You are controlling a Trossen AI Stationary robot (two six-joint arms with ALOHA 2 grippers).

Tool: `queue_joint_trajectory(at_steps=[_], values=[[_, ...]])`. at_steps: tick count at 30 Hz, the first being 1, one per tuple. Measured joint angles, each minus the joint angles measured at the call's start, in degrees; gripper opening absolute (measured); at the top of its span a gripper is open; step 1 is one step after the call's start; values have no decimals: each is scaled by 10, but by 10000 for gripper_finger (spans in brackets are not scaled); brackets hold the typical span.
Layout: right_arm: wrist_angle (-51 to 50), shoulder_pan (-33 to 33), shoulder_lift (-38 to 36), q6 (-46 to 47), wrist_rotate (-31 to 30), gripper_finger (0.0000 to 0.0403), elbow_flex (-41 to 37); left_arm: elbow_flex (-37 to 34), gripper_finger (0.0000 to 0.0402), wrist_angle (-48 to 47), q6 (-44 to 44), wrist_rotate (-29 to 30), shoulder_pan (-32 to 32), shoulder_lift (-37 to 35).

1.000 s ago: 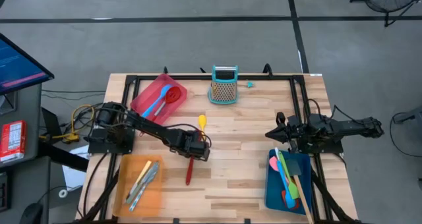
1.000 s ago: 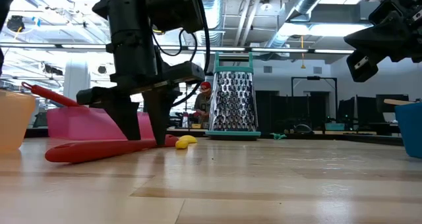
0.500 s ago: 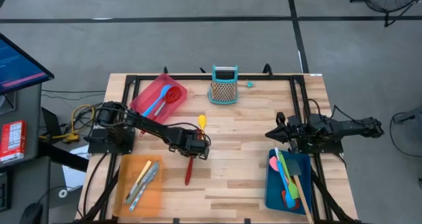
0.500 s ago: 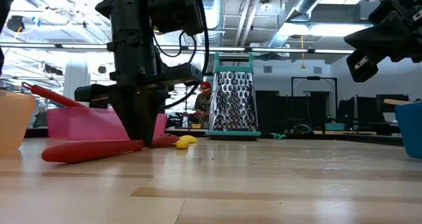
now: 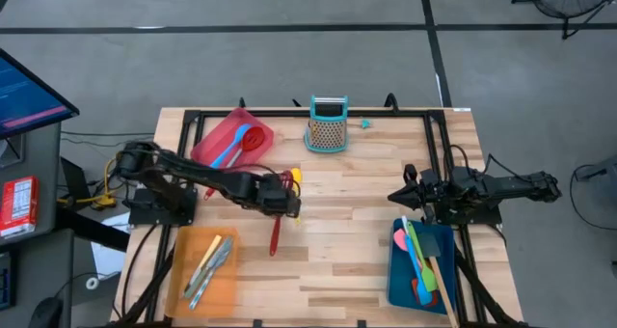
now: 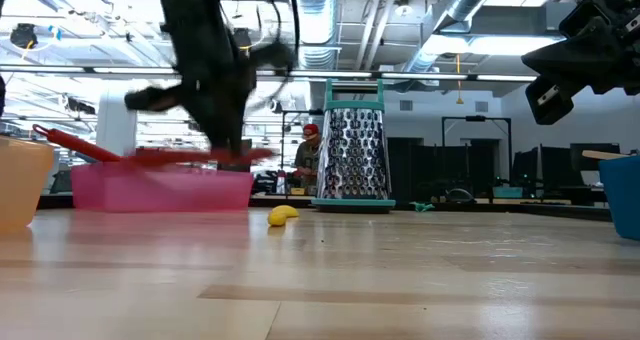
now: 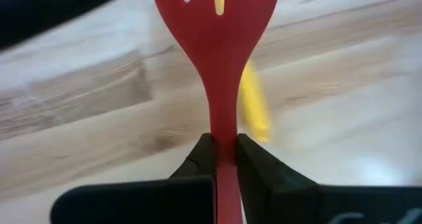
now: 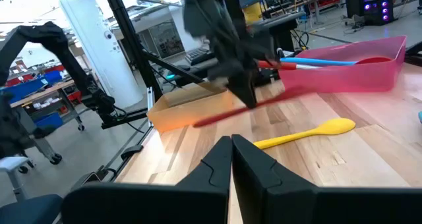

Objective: Pick & Place Kitchen Items
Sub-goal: Put the red slotted spoon into the red bin

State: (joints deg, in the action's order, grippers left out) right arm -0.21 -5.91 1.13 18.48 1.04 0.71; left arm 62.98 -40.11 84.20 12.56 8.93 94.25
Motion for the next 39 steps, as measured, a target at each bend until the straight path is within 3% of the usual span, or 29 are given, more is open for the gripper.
queue_joint_trajectory(at_steps=[5,12,18,26,34,39], values=[[0,0,0,0,0,10,0,0,12,38,-7,21,8,-106],[0,0,0,0,0,10,0,2,13,183,-131,35,37,-266],[0,0,0,0,0,10,0,3,13,329,-216,17,55,-358],[0,0,0,0,0,10,0,3,14,509,-326,-45,69,-410],[0,0,0,0,0,10,0,3,14,572,-388,-160,69,-424],[0,0,0,0,0,10,0,3,15,585,-390,-195,69,-431]])
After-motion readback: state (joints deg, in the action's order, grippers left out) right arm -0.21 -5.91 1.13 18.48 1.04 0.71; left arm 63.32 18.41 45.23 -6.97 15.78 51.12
